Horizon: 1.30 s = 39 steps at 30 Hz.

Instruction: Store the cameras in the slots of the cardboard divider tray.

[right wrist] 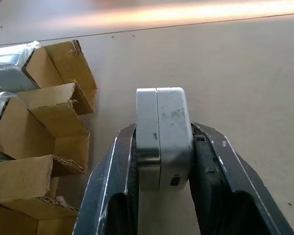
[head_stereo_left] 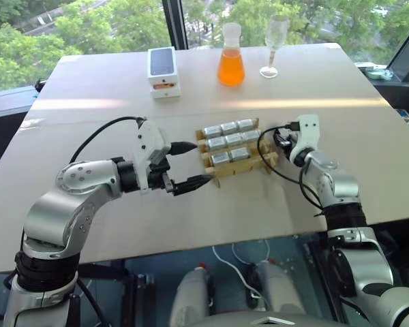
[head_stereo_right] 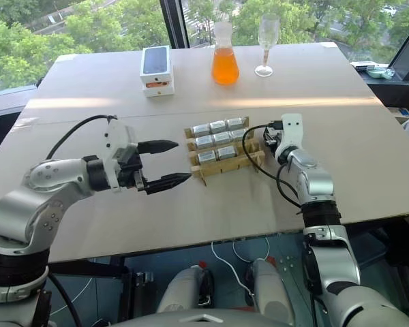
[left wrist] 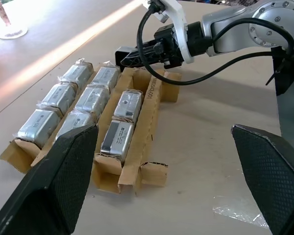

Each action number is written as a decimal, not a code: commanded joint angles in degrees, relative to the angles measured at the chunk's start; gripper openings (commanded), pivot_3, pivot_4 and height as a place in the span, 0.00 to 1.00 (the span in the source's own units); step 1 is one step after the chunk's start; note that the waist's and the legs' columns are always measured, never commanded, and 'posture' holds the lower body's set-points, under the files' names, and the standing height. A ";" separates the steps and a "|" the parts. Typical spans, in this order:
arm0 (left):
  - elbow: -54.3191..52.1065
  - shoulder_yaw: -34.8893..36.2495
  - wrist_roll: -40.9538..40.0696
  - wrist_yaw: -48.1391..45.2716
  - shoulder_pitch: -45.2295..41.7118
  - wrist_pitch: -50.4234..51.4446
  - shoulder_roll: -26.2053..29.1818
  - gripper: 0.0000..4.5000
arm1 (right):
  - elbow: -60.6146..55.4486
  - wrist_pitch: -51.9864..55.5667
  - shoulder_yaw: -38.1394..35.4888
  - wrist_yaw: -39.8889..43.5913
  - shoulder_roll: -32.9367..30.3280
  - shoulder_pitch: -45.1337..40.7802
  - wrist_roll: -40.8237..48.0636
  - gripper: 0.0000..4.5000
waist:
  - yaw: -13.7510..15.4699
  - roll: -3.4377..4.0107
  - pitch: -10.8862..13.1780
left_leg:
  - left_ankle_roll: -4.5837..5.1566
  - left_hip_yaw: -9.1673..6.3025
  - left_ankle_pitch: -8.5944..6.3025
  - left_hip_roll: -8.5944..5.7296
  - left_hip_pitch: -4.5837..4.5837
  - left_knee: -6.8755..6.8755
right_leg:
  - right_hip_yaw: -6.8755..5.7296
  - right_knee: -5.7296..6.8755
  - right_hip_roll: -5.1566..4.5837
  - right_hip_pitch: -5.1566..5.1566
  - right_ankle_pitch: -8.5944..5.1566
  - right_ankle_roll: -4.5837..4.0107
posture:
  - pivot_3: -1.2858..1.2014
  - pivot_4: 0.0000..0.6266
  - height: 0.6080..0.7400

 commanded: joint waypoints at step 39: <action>-3.18 5.88 -5.09 -1.08 5.77 -4.04 5.22 1.00 | 51.59 -66.28 15.73 76.57 -13.50 -30.41 -12.80 0.18 | 0.16 0.02 0.14 | -0.02 0.16 0.02 -0.02 0.05 -0.60 | 0.01 -0.57 -0.05 0.01 0.03 -0.05 | 0.52 0.24 1.00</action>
